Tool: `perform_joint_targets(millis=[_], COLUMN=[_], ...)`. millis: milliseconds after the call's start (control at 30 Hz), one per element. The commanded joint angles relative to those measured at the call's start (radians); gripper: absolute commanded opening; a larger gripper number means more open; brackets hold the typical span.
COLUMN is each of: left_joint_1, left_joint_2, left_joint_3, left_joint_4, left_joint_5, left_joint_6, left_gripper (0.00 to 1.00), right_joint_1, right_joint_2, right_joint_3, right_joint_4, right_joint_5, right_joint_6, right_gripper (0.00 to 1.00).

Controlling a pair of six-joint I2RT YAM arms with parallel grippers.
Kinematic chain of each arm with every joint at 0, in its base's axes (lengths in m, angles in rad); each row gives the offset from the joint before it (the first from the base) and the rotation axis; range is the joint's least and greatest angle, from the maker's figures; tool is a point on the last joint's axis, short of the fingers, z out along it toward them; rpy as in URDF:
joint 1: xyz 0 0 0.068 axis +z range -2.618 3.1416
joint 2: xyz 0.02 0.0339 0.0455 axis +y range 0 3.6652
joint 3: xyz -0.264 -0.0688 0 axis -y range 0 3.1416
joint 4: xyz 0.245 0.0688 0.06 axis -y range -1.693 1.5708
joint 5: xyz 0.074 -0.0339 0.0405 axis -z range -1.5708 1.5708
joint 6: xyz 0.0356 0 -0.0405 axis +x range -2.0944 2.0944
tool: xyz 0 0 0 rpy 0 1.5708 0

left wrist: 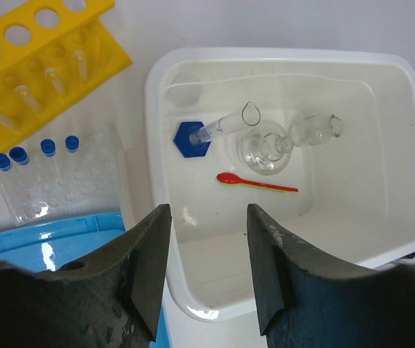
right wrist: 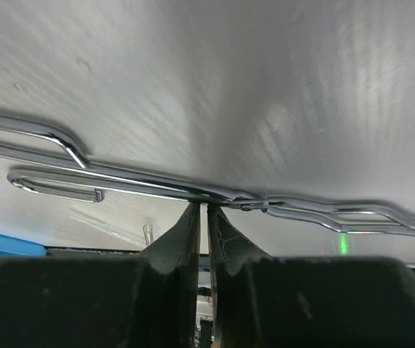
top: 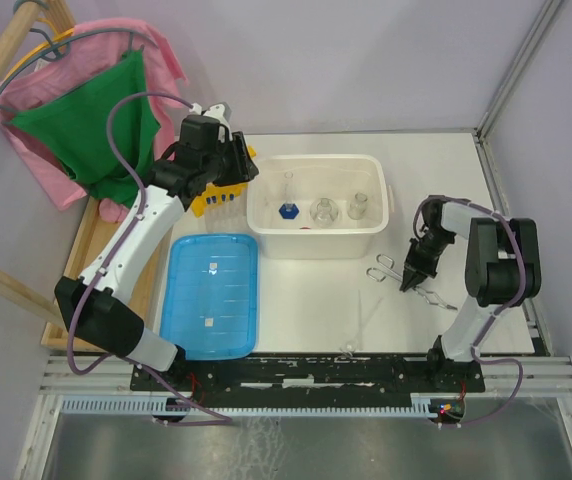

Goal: Organize the chemistry lab equipment
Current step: Move the chemistry item to the center of the board.

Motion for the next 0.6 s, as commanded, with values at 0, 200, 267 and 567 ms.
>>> perform_joint_targets(millis=[0,200,267,567], left_joint_1=[0.005,0.005,0.004,0.006], left_joint_2=[-0.016,-0.031,-0.036,-0.041], left_joint_3=[0.039,0.008,-0.006,0.000], left_joint_4=[0.030,0.026,0.026,0.031], left_joint_5=[-0.015,-0.031,-0.040,-0.028], left_joint_6=[0.012,0.004,0.004,0.018], left_gripper=[0.53,0.53,0.53,0.53], right_joint_1=[-0.047,-0.161,-0.200,-0.244], right_joint_2=[0.066,0.127,0.123,-0.007], right_joint_3=[0.095,0.209,0.223,0.183], right_joint_4=[0.098,0.088,0.101,0.174], right_joint_5=[0.147,0.139,0.135,-0.053], right_joint_6=[0.001,0.036,0.046,0.040], right_gripper=[0.16,0.17,0.17,0.23])
